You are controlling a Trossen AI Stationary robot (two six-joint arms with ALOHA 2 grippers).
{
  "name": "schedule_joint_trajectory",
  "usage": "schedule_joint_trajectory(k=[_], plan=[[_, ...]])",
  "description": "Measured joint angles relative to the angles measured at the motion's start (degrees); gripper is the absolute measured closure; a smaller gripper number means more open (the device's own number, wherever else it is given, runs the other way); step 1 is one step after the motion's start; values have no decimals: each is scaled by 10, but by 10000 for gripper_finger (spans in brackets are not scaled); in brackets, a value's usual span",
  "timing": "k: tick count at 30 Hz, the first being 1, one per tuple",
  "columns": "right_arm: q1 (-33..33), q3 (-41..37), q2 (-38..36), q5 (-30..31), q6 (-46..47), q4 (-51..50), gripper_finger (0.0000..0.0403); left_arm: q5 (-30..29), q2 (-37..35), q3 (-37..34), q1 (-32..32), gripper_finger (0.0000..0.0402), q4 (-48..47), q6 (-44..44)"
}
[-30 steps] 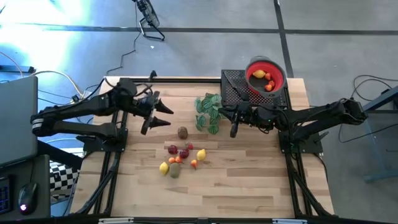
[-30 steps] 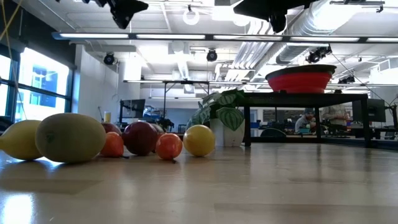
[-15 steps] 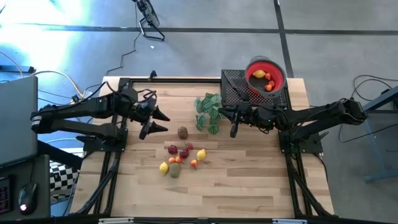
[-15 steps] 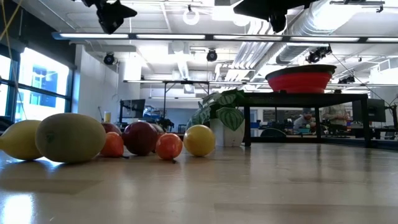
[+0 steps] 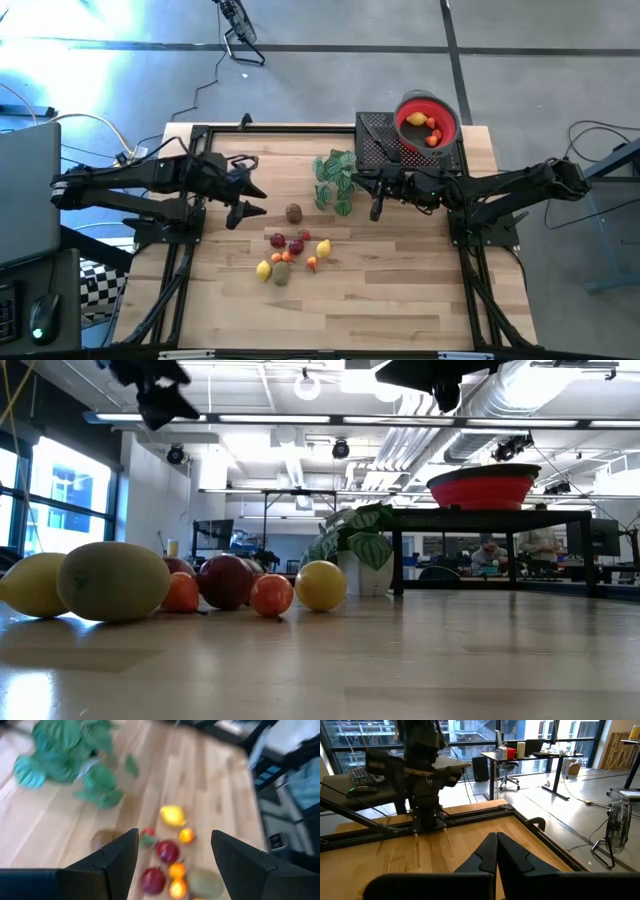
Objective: Pick & Place Fruit
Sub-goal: Put the pomegranate into the red colander
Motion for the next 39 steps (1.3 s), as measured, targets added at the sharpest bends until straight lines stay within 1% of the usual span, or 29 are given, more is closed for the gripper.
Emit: schedule_joint_trajectory(k=[3,7,11,16,22,27,30,32,36,39], plan=[[0,0,0,0,0,0,401,-26,1,0,0,156,-43,1],[0,0,0,0,0,-2,401,-35,1,0,0,156,-79,11],[0,0,0,0,0,-4,401,-34,2,0,0,156,-74,17],[0,0,0,0,0,-4,401,-34,23,-1,0,156,-66,18],[0,0,0,0,0,-4,401,-34,57,-1,0,156,-65,19],[0,0,0,0,0,-4,401,-33,94,-1,0,154,-65,62],[0,0,0,1,0,-4,401,-33,119,-1,0,146,-65,64],[0,0,0,3,0,-5,401,-20,137,-1,0,142,-65,76],[0,0,0,3,0,-7,401,36,170,-1,0,142,-65,104],[0,0,0,5,0,-8,401,56,197,-1,0,142,-69,123]])
